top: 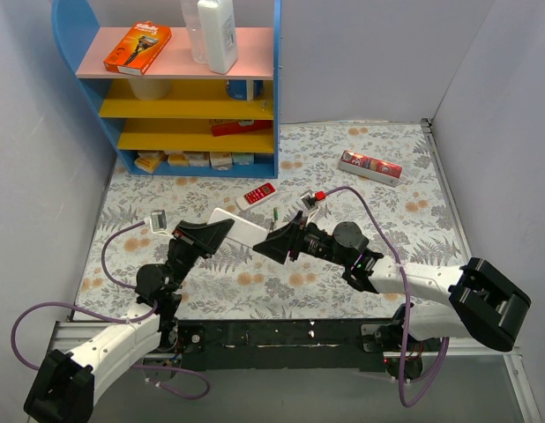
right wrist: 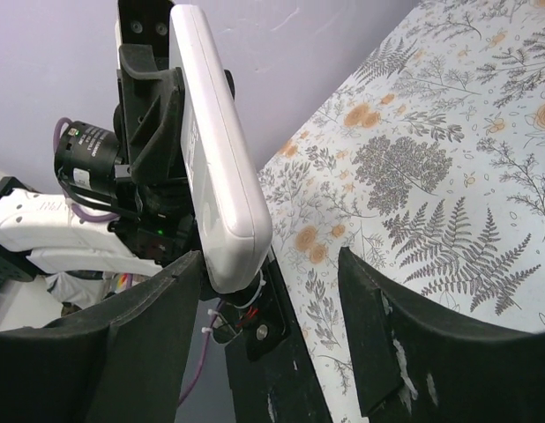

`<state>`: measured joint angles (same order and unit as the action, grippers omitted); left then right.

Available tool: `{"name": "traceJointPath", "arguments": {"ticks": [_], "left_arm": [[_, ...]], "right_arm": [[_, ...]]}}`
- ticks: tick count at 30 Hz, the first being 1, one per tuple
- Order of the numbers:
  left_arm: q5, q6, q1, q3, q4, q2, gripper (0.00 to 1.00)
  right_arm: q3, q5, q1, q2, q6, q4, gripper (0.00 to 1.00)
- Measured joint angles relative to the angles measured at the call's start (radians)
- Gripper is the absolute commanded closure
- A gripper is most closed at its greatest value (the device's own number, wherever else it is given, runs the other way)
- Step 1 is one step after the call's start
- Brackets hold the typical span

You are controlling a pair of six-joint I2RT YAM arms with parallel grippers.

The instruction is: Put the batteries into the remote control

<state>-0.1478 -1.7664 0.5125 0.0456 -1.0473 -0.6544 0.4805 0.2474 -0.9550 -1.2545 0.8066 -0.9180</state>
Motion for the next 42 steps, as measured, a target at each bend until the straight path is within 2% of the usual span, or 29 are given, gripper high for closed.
{"name": "traceJointPath", "arguments": {"ticks": [17,21,42], "left_arm": [[0.021,-0.003,0.0,0.0,0.0,-0.019,1.0],[0.022,0.001,0.0,0.0,0.0,-0.019,1.0],[0.047,0.022,0.015,-0.002,-0.006,-0.053,1.0]], "right_arm": [[0.022,-0.052,-0.003,-0.037,0.016,-0.035,0.37],[0.023,-0.063,-0.003,-0.037,0.027,-0.039,0.43],[-0.014,-0.115,-0.01,-0.089,0.134,-0.16,0.58]]}}
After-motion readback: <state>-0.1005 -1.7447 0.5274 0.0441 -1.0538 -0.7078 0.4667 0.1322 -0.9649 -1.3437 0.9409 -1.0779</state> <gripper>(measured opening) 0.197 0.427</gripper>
